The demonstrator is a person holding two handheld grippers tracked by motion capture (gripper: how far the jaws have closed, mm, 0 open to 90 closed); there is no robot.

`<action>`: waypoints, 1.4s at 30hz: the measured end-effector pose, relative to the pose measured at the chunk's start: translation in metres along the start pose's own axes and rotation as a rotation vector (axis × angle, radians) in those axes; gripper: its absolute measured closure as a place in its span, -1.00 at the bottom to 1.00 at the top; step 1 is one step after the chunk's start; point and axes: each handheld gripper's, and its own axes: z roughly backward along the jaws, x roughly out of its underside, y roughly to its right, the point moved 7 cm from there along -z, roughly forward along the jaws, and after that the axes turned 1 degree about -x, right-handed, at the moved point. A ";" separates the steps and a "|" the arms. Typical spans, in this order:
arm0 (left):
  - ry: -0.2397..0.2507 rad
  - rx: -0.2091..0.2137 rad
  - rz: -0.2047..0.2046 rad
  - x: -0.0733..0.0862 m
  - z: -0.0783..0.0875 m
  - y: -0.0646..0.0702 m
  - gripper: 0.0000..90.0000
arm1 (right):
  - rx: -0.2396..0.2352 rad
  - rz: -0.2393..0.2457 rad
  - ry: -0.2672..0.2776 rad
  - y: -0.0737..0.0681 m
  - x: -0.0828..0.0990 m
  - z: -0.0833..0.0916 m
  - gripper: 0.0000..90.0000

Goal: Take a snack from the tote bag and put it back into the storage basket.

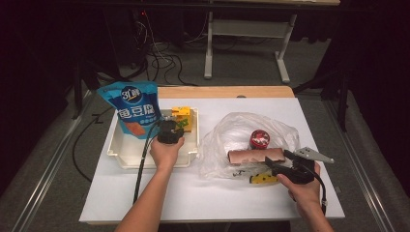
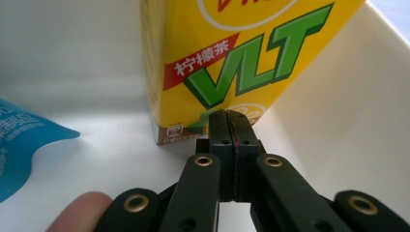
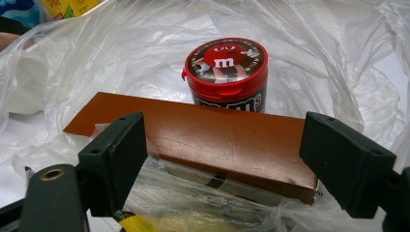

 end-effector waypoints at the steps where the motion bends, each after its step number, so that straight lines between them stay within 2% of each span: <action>1: 0.001 0.000 0.003 0.000 -0.001 0.000 1.00 | 0.001 0.000 0.000 0.000 0.000 0.000 -0.61; 5: -0.006 0.003 0.005 0.000 -0.004 0.000 1.00 | 0.002 0.003 -0.001 0.001 0.000 0.000 -0.61; 9: -0.004 0.005 -0.014 0.001 -0.003 0.002 1.00 | 0.003 0.000 0.003 0.001 0.000 0.000 -0.61; 11: 0.014 0.022 -0.024 -0.001 0.002 0.005 1.00 | 0.006 0.001 0.005 0.001 0.000 0.001 -0.58; 14: 0.064 0.053 -0.057 -0.003 0.021 0.014 0.95 | 0.008 0.006 0.013 -0.001 -0.002 0.000 -0.54; 18: 0.119 0.079 -0.078 -0.002 0.045 0.019 0.68 | 0.017 0.011 0.014 -0.005 -0.007 -0.002 -0.48; 21: 0.142 0.107 -0.096 0.003 0.061 0.022 0.46 | 0.027 0.019 0.015 -0.006 -0.012 -0.006 -0.48; 24: 0.177 0.106 -0.107 0.007 0.075 0.020 0.19 | 0.036 0.019 0.016 -0.004 -0.018 -0.010 -0.48; 26: 0.189 0.091 -0.120 0.009 0.083 0.018 -0.11 | 0.041 0.014 0.011 -0.003 -0.021 -0.012 -0.49; 27: 0.189 0.091 -0.120 0.009 0.083 0.018 -0.22 | 0.042 0.017 0.009 -0.002 -0.022 -0.014 -0.49; 30: 0.215 0.107 -0.092 0.013 0.098 0.013 -0.51 | 0.047 0.016 -0.006 0.000 -0.022 -0.019 -0.50; 32: 0.221 0.124 -0.087 0.014 0.102 0.013 -0.65 | 0.048 0.016 -0.012 0.000 -0.022 -0.021 -0.50; 33: 0.236 0.147 -0.096 0.017 0.109 0.013 -0.72 | 0.053 0.019 -0.021 0.002 -0.023 -0.026 -0.51; 36: 0.253 0.190 -0.102 0.020 0.116 0.014 -0.83 | 0.058 0.017 -0.038 0.004 -0.023 -0.033 -0.54; 39: 0.263 0.212 -0.107 0.022 0.122 0.013 -0.95 | 0.057 0.016 -0.047 0.004 -0.026 -0.040 -0.56; 42: 0.259 0.217 -0.108 0.024 0.125 0.012 -0.99 | 0.055 0.013 -0.052 0.003 -0.028 -0.044 -0.57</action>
